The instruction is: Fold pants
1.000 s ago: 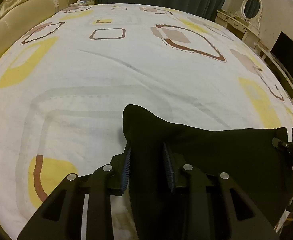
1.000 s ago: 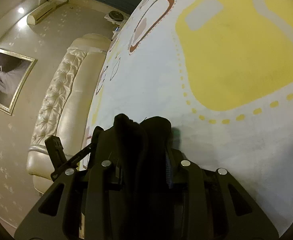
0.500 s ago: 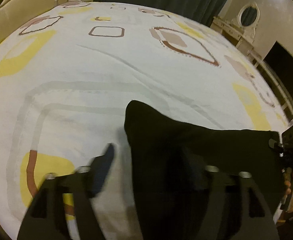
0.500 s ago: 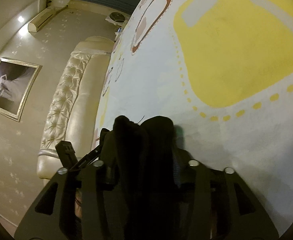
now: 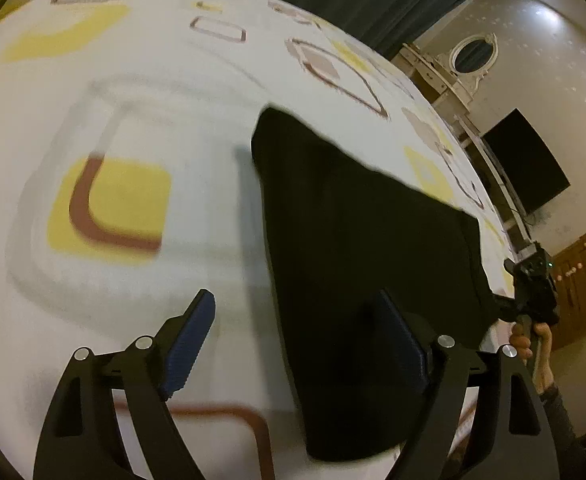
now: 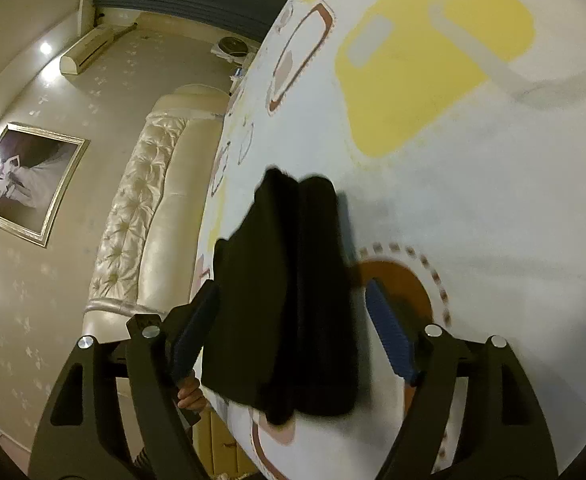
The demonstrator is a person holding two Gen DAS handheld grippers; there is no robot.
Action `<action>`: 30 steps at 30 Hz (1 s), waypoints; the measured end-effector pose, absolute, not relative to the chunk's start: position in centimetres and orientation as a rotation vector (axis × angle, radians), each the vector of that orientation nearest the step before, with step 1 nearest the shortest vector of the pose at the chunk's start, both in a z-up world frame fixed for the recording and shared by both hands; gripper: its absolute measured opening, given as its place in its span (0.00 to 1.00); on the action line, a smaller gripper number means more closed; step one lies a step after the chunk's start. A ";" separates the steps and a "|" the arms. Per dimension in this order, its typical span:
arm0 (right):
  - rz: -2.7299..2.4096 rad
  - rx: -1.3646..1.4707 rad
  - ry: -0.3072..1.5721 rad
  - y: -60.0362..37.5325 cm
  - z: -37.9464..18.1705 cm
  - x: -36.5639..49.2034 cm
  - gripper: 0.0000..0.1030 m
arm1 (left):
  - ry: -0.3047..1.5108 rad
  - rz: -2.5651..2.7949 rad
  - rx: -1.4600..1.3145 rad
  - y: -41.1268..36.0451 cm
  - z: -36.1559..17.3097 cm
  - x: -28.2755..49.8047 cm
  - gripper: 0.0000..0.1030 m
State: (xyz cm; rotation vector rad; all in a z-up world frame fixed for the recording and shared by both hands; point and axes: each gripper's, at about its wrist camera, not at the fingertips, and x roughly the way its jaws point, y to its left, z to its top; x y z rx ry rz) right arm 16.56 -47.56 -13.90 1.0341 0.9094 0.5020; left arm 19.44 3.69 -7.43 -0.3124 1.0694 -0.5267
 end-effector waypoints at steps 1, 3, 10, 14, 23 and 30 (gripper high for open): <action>0.501 1.034 0.913 -47.6 -13.9 16.1 0.74 | 1.079 -0.532 -0.330 3.8 -7.6 18.9 0.79; 0.503 1.041 0.922 -47.6 -14.1 15.3 0.74 | 1.110 -0.556 -0.379 3.9 -8.2 18.1 0.79; 0.515 1.043 0.951 -46.7 -14.7 13.7 0.74 | 1.145 -0.609 -0.477 3.0 -9.4 16.6 0.82; 0.529 1.041 0.968 -45.7 -15.0 13.6 0.74 | 1.151 -0.636 -0.523 2.4 -9.7 16.7 0.82; 0.495 0.890 1.042 -42.0 -15.0 14.4 0.42 | 1.156 -0.606 -0.480 0.9 -9.6 16.7 0.51; 0.511 0.949 1.010 -42.4 -15.1 13.8 0.36 | 1.118 -0.553 -0.416 0.2 -8.3 16.1 0.40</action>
